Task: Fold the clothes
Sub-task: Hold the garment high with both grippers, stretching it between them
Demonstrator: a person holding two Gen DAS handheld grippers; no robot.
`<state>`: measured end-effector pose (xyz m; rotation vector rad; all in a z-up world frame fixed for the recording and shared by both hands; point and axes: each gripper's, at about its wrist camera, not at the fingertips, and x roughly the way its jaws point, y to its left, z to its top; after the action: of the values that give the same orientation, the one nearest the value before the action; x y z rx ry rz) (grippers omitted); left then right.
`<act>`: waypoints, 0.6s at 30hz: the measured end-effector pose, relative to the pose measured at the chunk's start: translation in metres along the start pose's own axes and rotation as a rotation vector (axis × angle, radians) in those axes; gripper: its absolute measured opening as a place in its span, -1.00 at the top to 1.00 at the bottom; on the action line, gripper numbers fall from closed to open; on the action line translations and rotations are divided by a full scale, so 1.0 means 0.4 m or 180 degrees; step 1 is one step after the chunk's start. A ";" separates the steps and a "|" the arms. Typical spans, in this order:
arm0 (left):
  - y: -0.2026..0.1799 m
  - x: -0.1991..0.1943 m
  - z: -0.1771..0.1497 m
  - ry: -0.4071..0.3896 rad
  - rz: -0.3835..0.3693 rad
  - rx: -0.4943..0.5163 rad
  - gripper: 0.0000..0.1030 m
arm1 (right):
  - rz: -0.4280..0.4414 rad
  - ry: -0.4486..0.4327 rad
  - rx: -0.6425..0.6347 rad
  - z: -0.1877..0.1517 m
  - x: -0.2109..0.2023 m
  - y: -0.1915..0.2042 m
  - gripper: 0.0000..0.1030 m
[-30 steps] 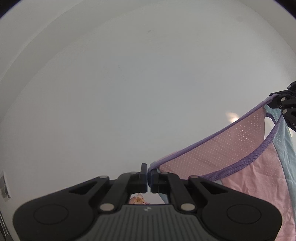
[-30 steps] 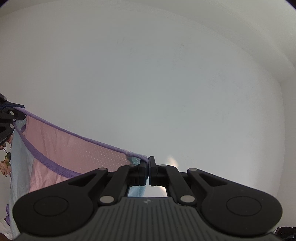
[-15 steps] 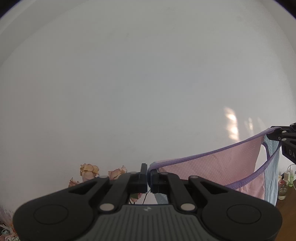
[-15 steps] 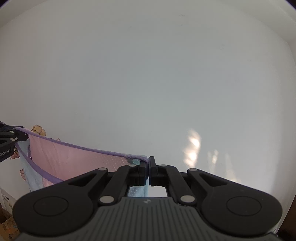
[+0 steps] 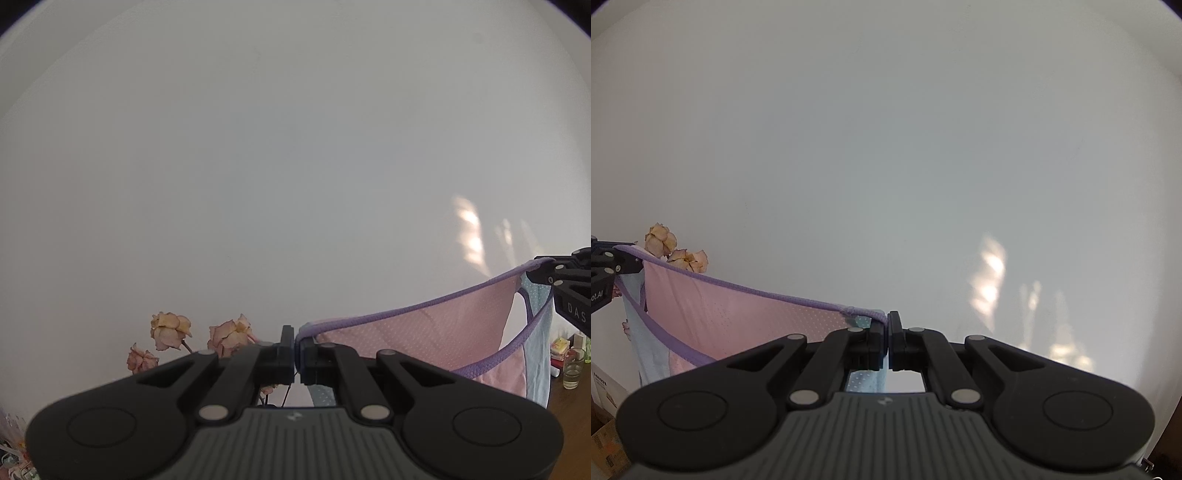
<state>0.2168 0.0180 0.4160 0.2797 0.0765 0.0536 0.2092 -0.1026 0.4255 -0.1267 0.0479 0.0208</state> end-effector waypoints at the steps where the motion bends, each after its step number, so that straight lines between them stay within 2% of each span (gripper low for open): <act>1: 0.014 0.013 0.020 0.0006 -0.0003 -0.0007 0.96 | -0.0001 0.0012 -0.0002 0.001 -0.001 0.000 0.98; 3: 0.055 0.031 0.042 0.0019 -0.0009 -0.0037 0.96 | -0.0001 0.0038 -0.0015 -0.007 0.030 -0.001 0.98; 5: 0.099 0.017 0.029 0.0051 -0.0009 -0.0070 0.96 | 0.0013 0.0083 -0.0031 -0.009 0.071 0.004 0.98; 12: 0.139 0.172 -0.001 0.0178 0.0109 -0.0101 0.97 | 0.0151 0.0215 -0.0129 -0.020 0.251 0.052 0.98; 18: 0.177 0.276 0.000 0.0124 0.0162 -0.0157 0.97 | 0.0180 0.0164 -0.0161 0.001 0.386 0.098 0.98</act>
<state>0.3235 0.0929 0.4282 0.2315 0.1067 0.1115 0.3625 -0.0609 0.4134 -0.1763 0.1025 0.0753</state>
